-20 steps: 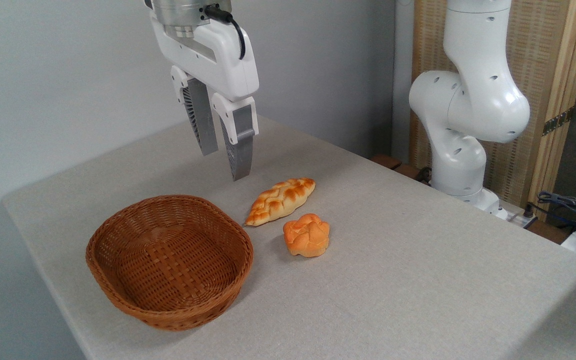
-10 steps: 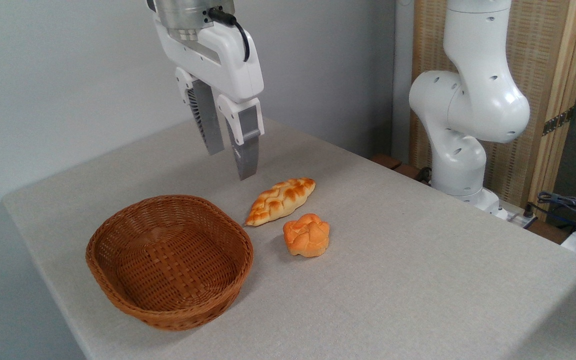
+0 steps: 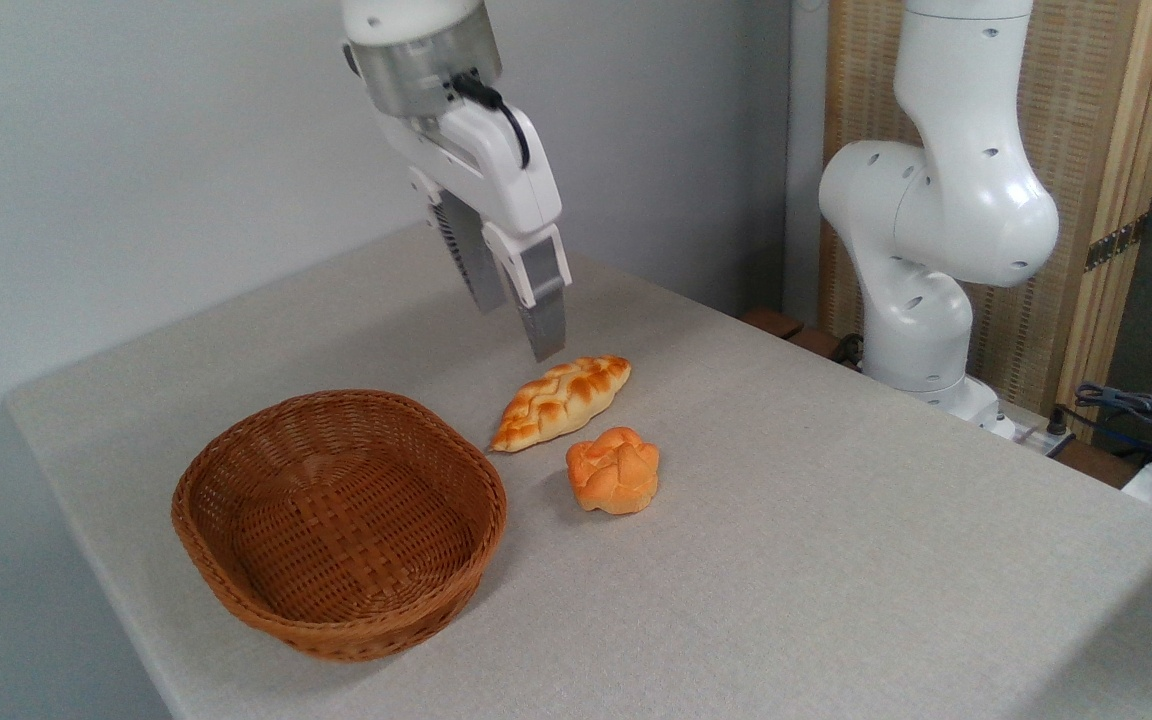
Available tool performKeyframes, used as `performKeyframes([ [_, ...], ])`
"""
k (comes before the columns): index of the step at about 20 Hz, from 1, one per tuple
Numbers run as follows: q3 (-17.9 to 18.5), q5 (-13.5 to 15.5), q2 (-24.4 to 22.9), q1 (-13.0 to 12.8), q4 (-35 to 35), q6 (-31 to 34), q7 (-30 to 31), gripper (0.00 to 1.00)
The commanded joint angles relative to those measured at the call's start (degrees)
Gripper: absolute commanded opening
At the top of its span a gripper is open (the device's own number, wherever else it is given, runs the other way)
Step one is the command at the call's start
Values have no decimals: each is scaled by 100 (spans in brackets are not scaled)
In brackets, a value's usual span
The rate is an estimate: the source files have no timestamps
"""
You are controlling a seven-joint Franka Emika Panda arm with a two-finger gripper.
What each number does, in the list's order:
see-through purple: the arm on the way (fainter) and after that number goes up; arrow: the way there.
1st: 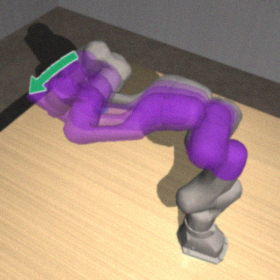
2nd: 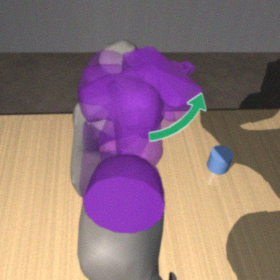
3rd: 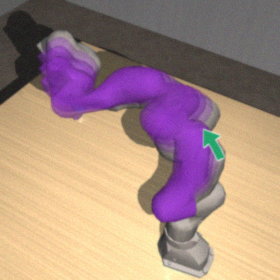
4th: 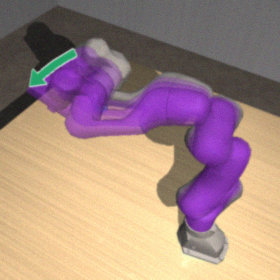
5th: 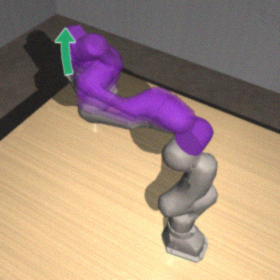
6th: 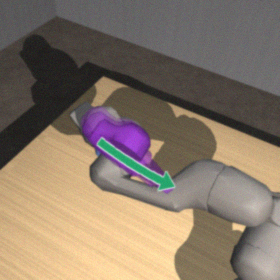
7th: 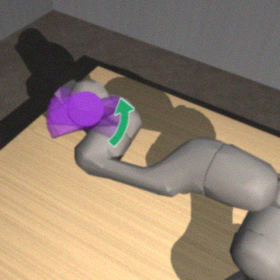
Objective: Put bread into the basket
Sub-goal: 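Lower the open gripper down onto the glazed bread roll, then close the gripper around the middle of the bread roll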
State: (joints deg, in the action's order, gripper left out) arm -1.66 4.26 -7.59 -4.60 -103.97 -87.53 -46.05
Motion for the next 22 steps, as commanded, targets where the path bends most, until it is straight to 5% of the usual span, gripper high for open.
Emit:
performKeyframes([
  [1,8,58,-655,-286,-1263,-834,-1,100],
  [9,-554,58,-831,-401,-2618,-1398,87,100],
  [15,-678,523,-753,-401,-2742,-1601,351,100],
  [22,-800,576,-673,-410,-3049,-2048,403,100],
])
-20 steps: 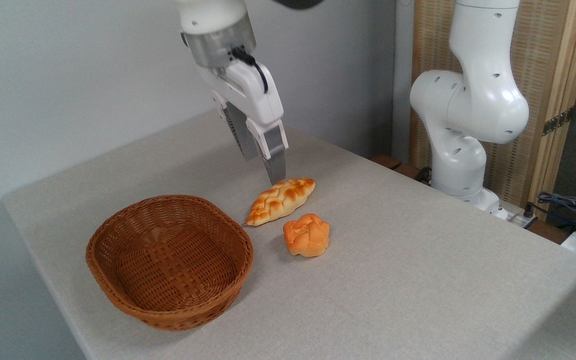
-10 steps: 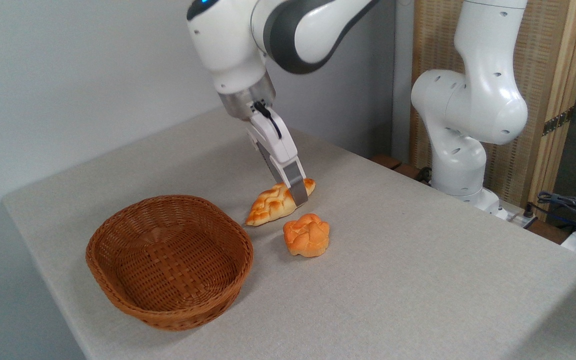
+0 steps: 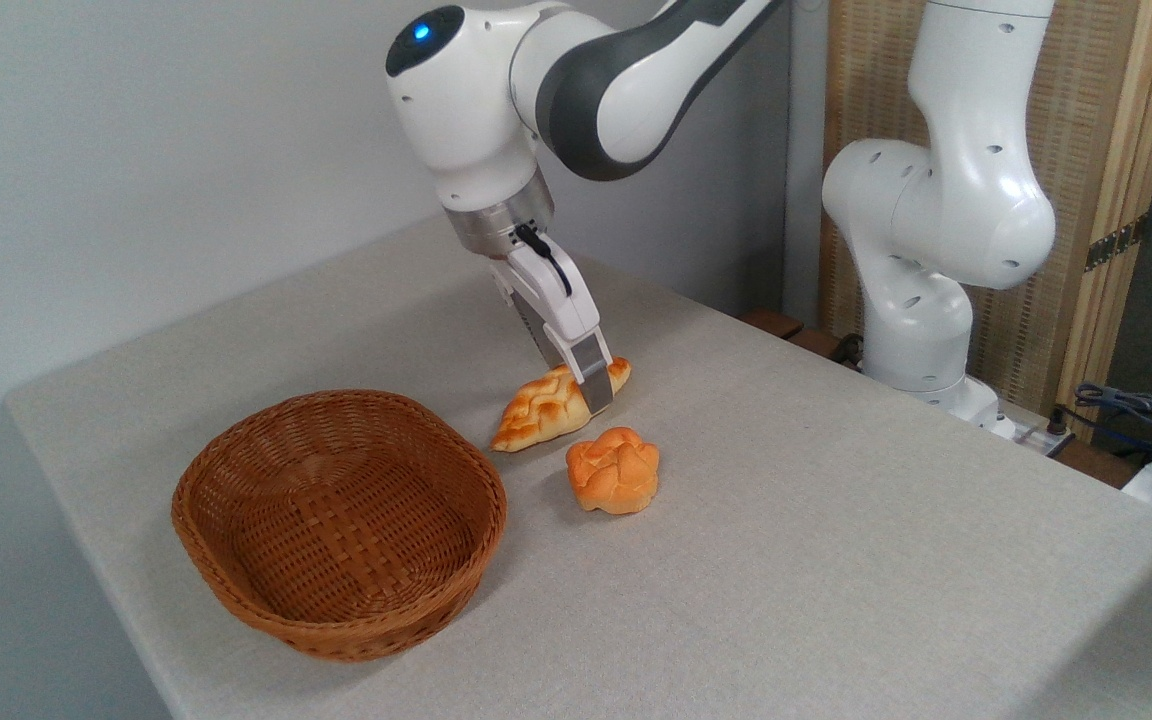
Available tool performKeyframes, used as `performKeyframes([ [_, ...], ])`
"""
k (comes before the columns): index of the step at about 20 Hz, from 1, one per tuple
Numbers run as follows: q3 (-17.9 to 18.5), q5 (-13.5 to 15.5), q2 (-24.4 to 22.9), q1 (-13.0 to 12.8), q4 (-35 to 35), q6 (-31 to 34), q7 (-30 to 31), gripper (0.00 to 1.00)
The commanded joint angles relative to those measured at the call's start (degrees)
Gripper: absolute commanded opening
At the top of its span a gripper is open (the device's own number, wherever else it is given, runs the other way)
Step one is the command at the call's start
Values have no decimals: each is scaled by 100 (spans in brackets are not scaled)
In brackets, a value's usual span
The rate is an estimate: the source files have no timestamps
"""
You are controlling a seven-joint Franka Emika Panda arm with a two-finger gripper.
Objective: Put bread into the basket
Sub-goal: 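Close the gripper around the middle of the bread roll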
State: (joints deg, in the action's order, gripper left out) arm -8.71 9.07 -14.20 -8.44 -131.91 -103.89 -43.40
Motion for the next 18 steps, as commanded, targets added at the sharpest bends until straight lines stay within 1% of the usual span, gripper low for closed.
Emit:
performKeyframes([
  [1,-139,95,-13,-18,-300,-508,217,100],
  [3,-166,95,-13,-18,-353,-623,226,99],
  [5,-175,95,-4,-26,-380,-720,226,85],
  [8,-175,86,22,-35,-397,-755,191,48],
  [9,-175,86,31,-35,-397,-755,182,40],
  [10,-166,86,40,-35,-397,-755,174,34],
  [12,-166,77,110,-35,-406,-755,156,28],
  [14,-175,68,110,-35,-406,-755,156,20],
  [16,-175,77,110,-35,-397,-755,156,17],
  [18,-175,68,110,-35,-406,-755,156,17],
])
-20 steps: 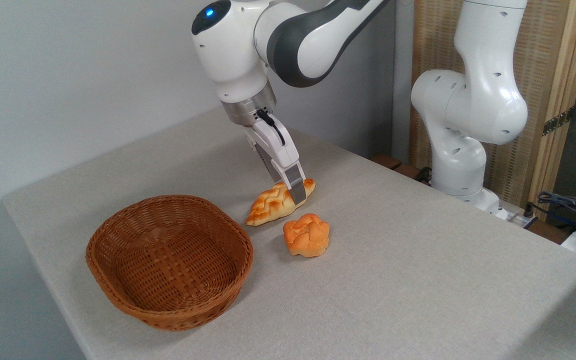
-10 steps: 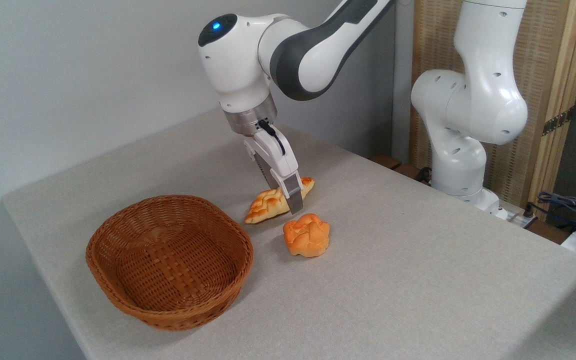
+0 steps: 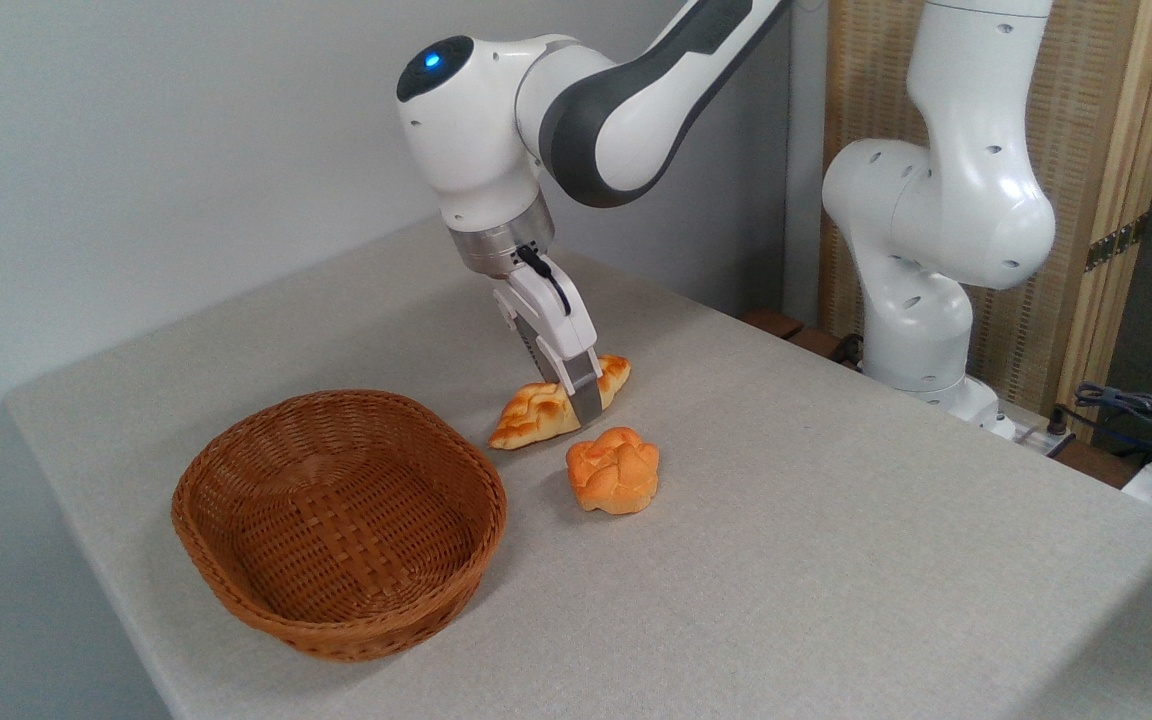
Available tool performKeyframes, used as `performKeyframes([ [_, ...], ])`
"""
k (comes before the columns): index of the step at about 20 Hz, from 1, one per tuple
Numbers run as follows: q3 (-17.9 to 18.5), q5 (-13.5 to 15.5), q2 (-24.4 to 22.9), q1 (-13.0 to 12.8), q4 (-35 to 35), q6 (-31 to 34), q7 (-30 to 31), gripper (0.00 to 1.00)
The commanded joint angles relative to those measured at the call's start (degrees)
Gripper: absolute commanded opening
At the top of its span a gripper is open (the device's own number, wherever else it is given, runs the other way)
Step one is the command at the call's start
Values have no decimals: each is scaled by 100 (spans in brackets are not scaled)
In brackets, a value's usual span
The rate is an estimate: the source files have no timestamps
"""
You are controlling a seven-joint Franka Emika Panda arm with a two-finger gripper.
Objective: Put bread into the basket
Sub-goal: 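Close the gripper around the middle of the bread roll, then lift the bread roll and carry it over the wicker basket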
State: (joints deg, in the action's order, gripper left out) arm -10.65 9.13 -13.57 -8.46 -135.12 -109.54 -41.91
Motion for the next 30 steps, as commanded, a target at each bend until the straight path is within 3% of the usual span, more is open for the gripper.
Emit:
performKeyframes([
  [1,19,63,47,-33,-85,-191,8,17],
  [13,19,80,74,-42,-24,-244,43,17],
  [20,142,72,82,-16,1407,705,-10,17],
  [22,370,71,143,-7,1820,697,-63,17],
  [25,494,28,476,-16,2470,618,-413,18],
  [28,520,-16,1222,-16,3287,600,-599,18],
  [30,503,-208,1610,-24,3588,312,-599,21],
])
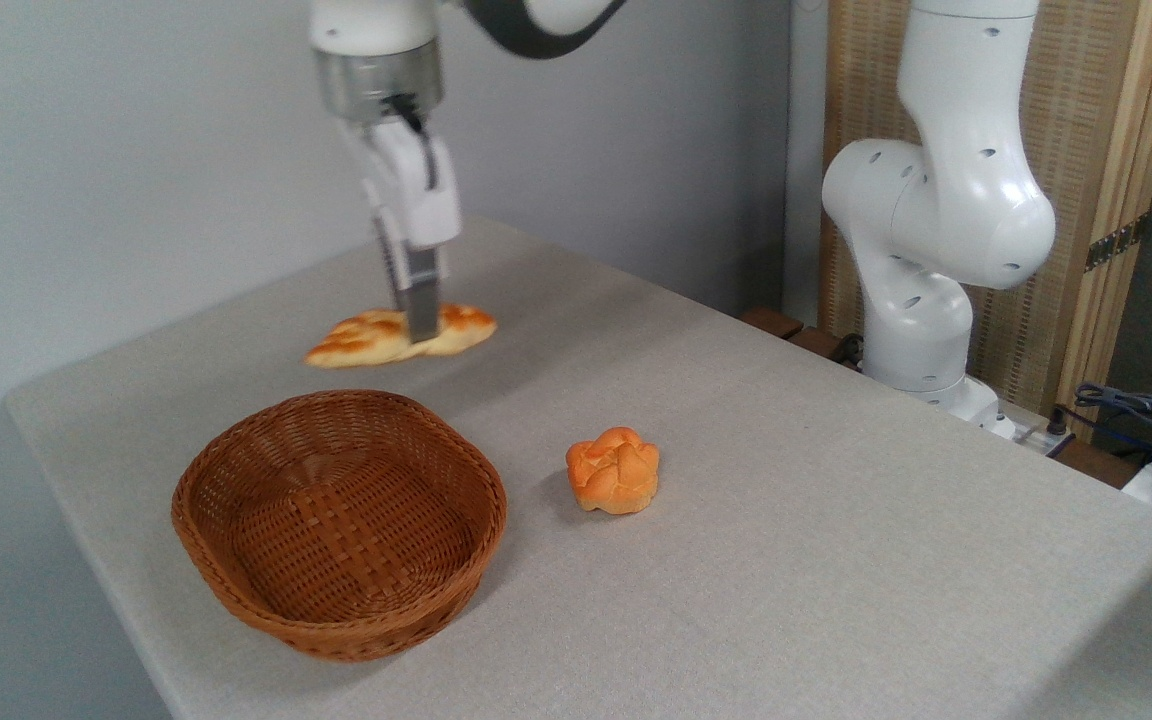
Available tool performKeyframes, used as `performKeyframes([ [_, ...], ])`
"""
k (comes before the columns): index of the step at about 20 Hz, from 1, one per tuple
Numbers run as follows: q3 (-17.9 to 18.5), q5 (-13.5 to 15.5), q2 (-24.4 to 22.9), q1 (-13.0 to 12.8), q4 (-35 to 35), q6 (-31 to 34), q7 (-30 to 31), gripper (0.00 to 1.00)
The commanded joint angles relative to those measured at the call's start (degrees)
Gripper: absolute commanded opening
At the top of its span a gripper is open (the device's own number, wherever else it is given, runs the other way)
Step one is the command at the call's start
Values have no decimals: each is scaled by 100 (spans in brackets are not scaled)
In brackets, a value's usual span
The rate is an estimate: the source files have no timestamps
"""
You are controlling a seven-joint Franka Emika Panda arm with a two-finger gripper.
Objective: Put bread into the basket
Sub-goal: 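Lift the bread roll and carry it over the wicker basket, then lower the roll into the basket and open the gripper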
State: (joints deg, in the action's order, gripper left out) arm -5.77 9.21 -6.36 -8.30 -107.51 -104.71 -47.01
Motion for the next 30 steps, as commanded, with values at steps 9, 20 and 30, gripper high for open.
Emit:
performKeyframes([
  [9,-39,-1192,1523,-391,732,-1518,-63,100],
  [20,-48,-1202,1568,-453,697,-1500,25,100],
  [30,373,-1184,1033,-418,775,-1177,69,100],
])
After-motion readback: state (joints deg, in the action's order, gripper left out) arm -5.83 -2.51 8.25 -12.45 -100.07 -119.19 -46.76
